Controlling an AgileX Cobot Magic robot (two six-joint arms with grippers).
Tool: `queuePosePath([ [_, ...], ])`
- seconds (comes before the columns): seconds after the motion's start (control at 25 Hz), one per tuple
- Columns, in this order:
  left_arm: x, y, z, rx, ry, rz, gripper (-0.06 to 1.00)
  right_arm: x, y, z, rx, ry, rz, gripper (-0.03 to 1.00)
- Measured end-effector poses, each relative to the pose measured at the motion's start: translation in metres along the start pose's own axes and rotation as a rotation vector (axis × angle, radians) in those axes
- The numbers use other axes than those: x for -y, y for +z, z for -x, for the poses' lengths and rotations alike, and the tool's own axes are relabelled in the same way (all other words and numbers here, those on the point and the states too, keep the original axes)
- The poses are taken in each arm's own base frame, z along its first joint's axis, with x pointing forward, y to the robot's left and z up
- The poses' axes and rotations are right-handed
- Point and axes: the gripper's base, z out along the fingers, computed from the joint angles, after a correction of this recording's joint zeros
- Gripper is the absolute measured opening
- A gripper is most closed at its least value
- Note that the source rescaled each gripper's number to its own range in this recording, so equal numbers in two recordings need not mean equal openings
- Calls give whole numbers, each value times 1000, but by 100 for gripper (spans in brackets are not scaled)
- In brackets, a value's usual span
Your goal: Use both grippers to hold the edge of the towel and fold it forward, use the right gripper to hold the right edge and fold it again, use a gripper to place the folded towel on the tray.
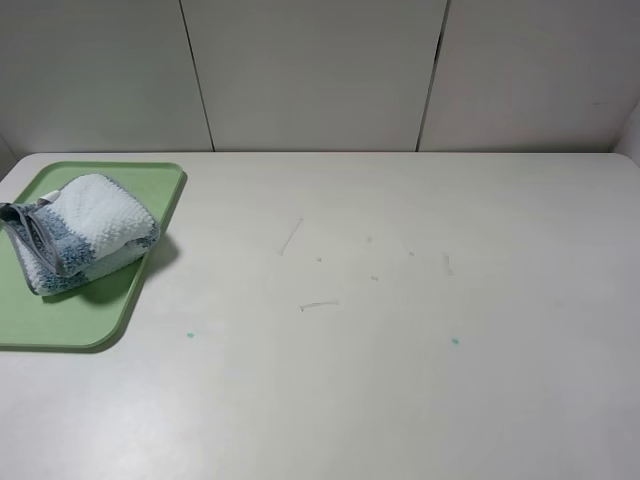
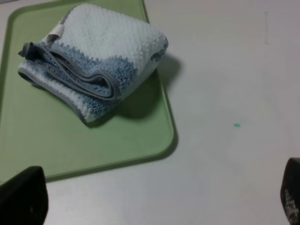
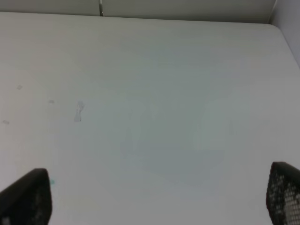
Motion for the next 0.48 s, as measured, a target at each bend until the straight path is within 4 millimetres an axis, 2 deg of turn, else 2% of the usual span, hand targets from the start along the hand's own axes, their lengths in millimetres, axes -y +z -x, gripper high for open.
queuePosePath([
  [0.48, 0, 0, 0, 0, 0, 1, 100, 0, 0, 0, 0, 0, 0, 100],
])
